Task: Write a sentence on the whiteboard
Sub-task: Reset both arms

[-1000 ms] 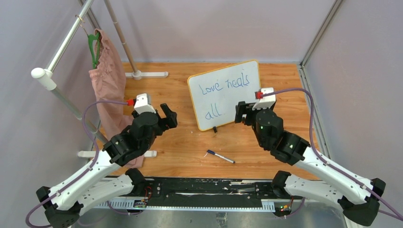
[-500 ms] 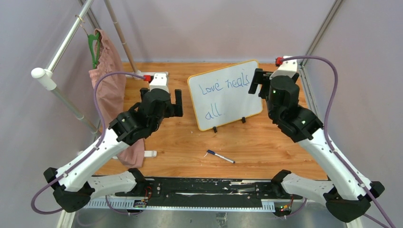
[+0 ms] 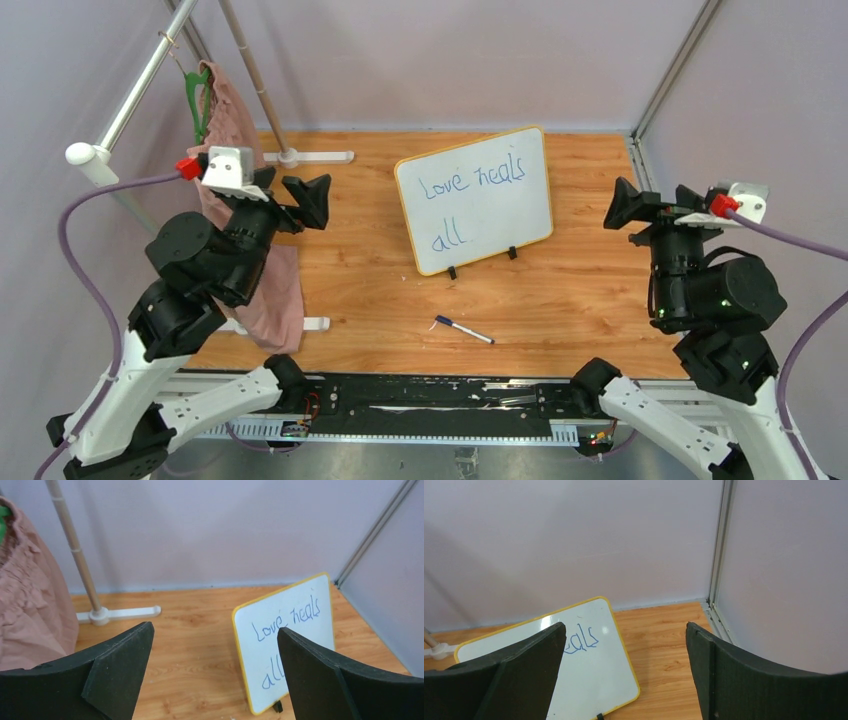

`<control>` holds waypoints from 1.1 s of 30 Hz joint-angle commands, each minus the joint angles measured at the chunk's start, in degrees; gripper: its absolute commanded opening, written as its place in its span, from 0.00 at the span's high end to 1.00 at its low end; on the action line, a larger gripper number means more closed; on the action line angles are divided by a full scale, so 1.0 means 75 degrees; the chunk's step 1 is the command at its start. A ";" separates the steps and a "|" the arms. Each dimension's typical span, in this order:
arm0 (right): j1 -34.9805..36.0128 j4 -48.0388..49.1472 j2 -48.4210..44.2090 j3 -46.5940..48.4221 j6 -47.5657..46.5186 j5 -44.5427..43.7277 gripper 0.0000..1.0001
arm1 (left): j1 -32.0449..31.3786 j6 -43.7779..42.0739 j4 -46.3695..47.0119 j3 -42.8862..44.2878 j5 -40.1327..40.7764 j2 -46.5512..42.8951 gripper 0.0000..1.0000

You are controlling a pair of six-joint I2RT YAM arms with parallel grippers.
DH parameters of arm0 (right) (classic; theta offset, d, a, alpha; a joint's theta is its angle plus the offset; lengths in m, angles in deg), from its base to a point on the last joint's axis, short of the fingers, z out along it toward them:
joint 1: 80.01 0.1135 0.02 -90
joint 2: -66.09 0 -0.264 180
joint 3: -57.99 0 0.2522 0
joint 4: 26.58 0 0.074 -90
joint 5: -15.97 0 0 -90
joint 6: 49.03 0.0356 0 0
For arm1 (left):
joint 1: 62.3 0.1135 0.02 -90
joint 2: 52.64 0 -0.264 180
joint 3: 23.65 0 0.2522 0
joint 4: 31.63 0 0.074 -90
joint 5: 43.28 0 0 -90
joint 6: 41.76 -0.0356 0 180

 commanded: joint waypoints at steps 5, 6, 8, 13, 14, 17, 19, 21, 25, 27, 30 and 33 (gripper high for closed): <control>0.0084 0.0174 -0.0424 -0.0698 -0.0004 0.0550 0.07 | -0.0046 -0.0301 0.0030 0.0332 0.0988 -0.0157 0.00; 0.0092 0.0145 -0.0405 -0.0696 0.0088 0.0557 0.07 | -0.0046 -0.0222 0.0011 0.0367 0.1152 -0.0113 0.00; 0.0084 0.0158 -0.0332 -0.0696 0.0304 0.0442 0.06 | -0.0046 0.0049 -0.0010 0.0508 0.1486 -0.0006 0.00; 0.0091 -0.0060 0.0048 -0.0289 0.1101 -0.0180 0.08 | -0.0046 0.1003 -0.0161 0.1044 0.2271 0.0272 0.00; 0.0093 -0.0100 0.0124 -0.0189 0.1122 -0.0126 0.08 | -0.0046 0.1080 -0.0260 0.1207 0.2237 0.0358 0.00; 0.0088 0.0031 0.0233 0.0012 0.1123 0.0142 0.08 | -0.0046 0.1136 -0.0547 0.1726 0.1686 0.0561 0.00; 0.0090 0.0285 0.0268 0.0107 0.1048 0.0347 0.09 | -0.0046 0.1108 -0.0666 0.2064 0.1265 0.0679 0.00; 0.0093 0.0588 0.0336 0.0256 0.0979 0.0506 0.09 | -0.0046 0.0975 -0.0629 0.2298 0.0932 0.0753 0.00; 0.0085 0.0826 0.0631 0.0763 0.0885 0.0705 0.10 | -0.0046 0.0642 -0.0360 0.2657 0.0631 0.0909 0.00; 0.0087 0.0927 0.0776 0.0951 0.0822 0.0732 0.11 | -0.0046 0.0638 -0.0335 0.2785 0.0654 0.1021 0.00; 0.0082 0.1231 0.0868 0.0837 0.0865 0.0514 0.13 | -0.0046 0.0770 -0.0233 0.2631 0.0570 0.1060 0.00; 0.0085 0.1356 0.0909 0.0659 0.1003 0.0442 0.14 | -0.0046 0.0841 -0.0084 0.2447 0.0399 0.1067 0.00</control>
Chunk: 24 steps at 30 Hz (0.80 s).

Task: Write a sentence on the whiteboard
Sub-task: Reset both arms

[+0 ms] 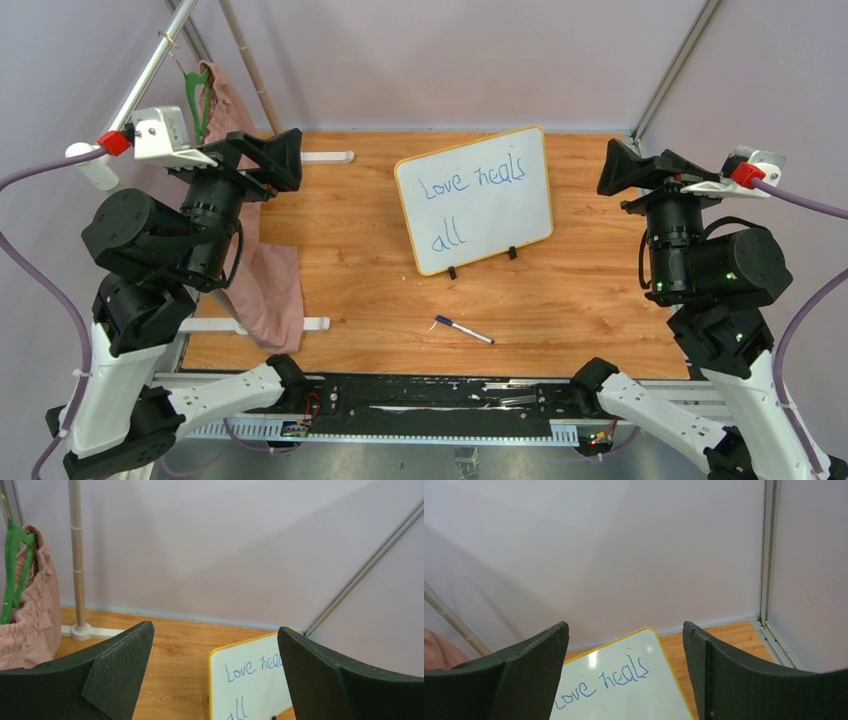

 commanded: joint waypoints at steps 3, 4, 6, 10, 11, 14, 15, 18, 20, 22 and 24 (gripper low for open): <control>0.0088 0.0588 0.0072 -0.0194 0.0089 0.0057 0.14 | -0.0046 0.0007 0.0311 -0.0104 -0.0315 0.0164 0.00; 0.0087 0.0639 0.0066 -0.0207 0.0059 0.0164 0.14 | -0.0046 -0.0019 0.0321 -0.0055 -0.0349 0.0179 0.00; 0.0089 0.0696 0.0065 -0.0203 0.0001 0.0348 0.14 | -0.0046 -0.0036 0.0344 0.0034 -0.0419 0.0223 0.00; 0.0088 0.0713 0.0120 -0.0164 -0.0023 0.0568 0.14 | -0.0047 -0.0017 0.0543 0.0023 -0.0461 0.0181 0.00; 0.0088 0.0730 0.0148 -0.0108 -0.0039 0.0648 0.14 | -0.0047 -0.0024 0.0613 0.0037 -0.0484 0.0172 0.00; 0.0085 0.0744 0.0331 0.0301 -0.0087 0.0948 0.14 | -0.0046 -0.0102 0.0789 0.0321 -0.0680 0.0282 0.00; 0.0076 0.0754 0.0394 0.0486 -0.0076 0.1067 0.15 | -0.0046 -0.0122 0.0827 0.0500 -0.0730 0.0365 0.00; 0.0077 0.0947 0.0534 0.1082 0.0121 0.1540 0.15 | -0.0046 -0.0142 0.0912 0.1260 -0.0833 0.0647 0.00; 0.0082 0.1094 0.0586 0.1331 0.0306 0.1933 0.16 | -0.0046 -0.0185 0.1084 0.1514 -0.0997 0.0743 0.00; 0.0093 0.1327 0.0615 0.1485 0.0384 0.2245 0.16 | -0.0046 -0.0237 0.1246 0.1625 -0.1126 0.0793 0.00; 0.0076 0.1403 0.0672 0.1563 0.0426 0.2336 0.16 | -0.0046 -0.0242 0.1328 0.1670 -0.1037 0.0834 0.00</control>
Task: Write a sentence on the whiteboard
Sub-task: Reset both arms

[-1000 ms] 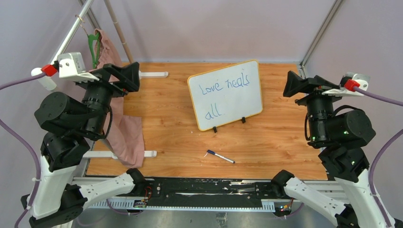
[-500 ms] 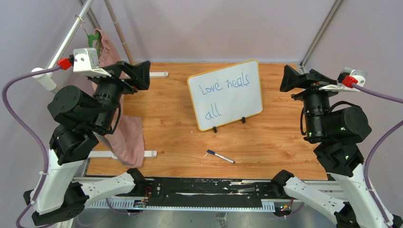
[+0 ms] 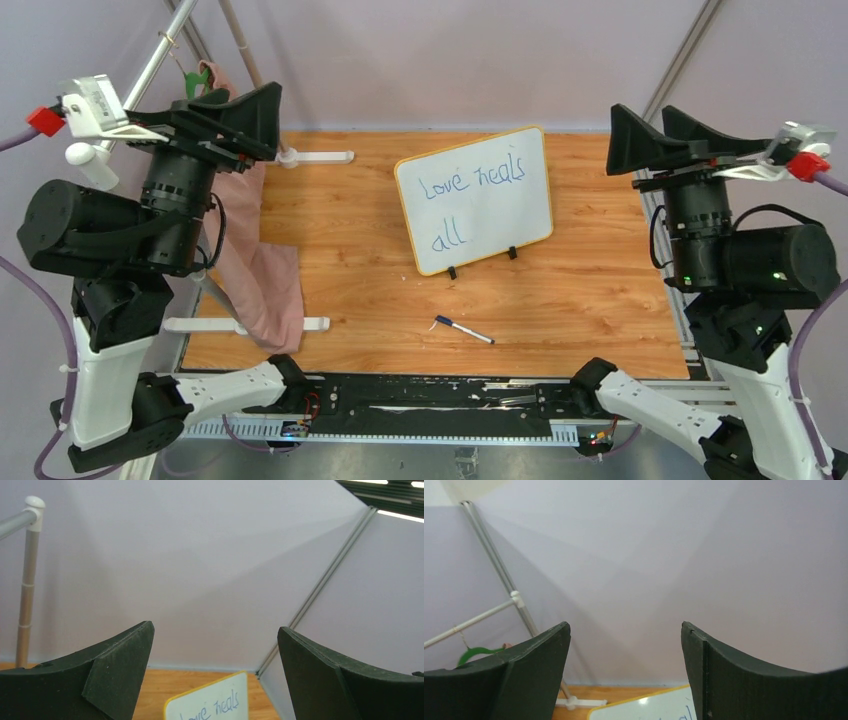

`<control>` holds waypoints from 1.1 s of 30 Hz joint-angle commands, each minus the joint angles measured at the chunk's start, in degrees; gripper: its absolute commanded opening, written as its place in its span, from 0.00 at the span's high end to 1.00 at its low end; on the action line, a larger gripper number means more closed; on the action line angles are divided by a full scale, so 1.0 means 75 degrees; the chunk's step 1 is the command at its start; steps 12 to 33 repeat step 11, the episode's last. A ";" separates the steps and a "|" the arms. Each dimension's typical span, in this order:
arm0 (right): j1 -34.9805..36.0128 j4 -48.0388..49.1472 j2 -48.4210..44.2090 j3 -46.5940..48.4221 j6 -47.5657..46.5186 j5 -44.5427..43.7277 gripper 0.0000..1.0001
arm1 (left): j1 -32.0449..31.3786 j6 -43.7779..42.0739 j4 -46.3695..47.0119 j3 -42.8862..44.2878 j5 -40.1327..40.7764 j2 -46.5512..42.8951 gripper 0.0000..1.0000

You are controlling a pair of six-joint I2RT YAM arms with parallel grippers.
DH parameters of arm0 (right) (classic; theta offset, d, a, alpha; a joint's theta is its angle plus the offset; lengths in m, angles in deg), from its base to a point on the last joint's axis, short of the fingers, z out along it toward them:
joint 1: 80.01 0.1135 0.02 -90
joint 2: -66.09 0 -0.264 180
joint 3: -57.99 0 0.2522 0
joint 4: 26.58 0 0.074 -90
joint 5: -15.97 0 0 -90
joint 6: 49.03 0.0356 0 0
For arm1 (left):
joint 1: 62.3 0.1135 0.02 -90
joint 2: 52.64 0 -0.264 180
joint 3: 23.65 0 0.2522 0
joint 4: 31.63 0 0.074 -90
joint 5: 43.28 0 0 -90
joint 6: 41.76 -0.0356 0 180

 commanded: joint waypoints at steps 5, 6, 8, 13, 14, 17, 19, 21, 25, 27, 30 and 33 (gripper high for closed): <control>0.0083 0.0410 0.0061 0.0398 0.0250 0.0482 0.16 | -0.0047 0.0095 0.0610 0.0004 -0.0081 -0.0037 0.00; 0.0087 0.0404 0.0059 0.0347 0.0246 0.0454 0.16 | -0.0046 0.0067 0.0699 -0.0106 -0.0127 -0.0102 0.00; 0.0082 0.0406 0.0033 0.0235 0.0258 0.0384 0.16 | -0.0046 0.0007 0.0684 -0.0154 -0.0062 -0.0121 0.00; 0.0080 0.0423 0.0000 0.0131 0.0261 0.0325 0.17 | -0.0046 0.0073 0.0358 0.0027 0.0151 -0.0062 0.00; 0.0080 0.0423 0.0000 0.0131 0.0261 0.0325 0.17 | -0.0046 0.0073 0.0358 0.0027 0.0151 -0.0062 0.00; 0.0080 0.0423 0.0000 0.0131 0.0261 0.0325 0.17 | -0.0046 0.0073 0.0358 0.0027 0.0151 -0.0062 0.00; 0.0080 0.0423 0.0000 0.0131 0.0261 0.0325 0.17 | -0.0046 0.0073 0.0358 0.0027 0.0151 -0.0062 0.00; 0.0080 0.0423 0.0000 0.0131 0.0261 0.0325 0.17 | -0.0046 0.0073 0.0358 0.0027 0.0151 -0.0062 0.00; 0.0080 0.0423 0.0000 0.0131 0.0261 0.0325 0.17 | -0.0046 0.0073 0.0358 0.0027 0.0151 -0.0062 0.00; 0.0080 0.0423 0.0000 0.0131 0.0261 0.0325 0.17 | -0.0046 0.0073 0.0358 0.0027 0.0151 -0.0062 0.00; 0.0080 0.0423 0.0000 0.0131 0.0261 0.0325 0.17 | -0.0046 0.0073 0.0358 0.0027 0.0151 -0.0062 0.00; 0.0080 0.0423 0.0000 0.0131 0.0261 0.0325 0.17 | -0.0046 0.0073 0.0358 0.0027 0.0151 -0.0062 0.00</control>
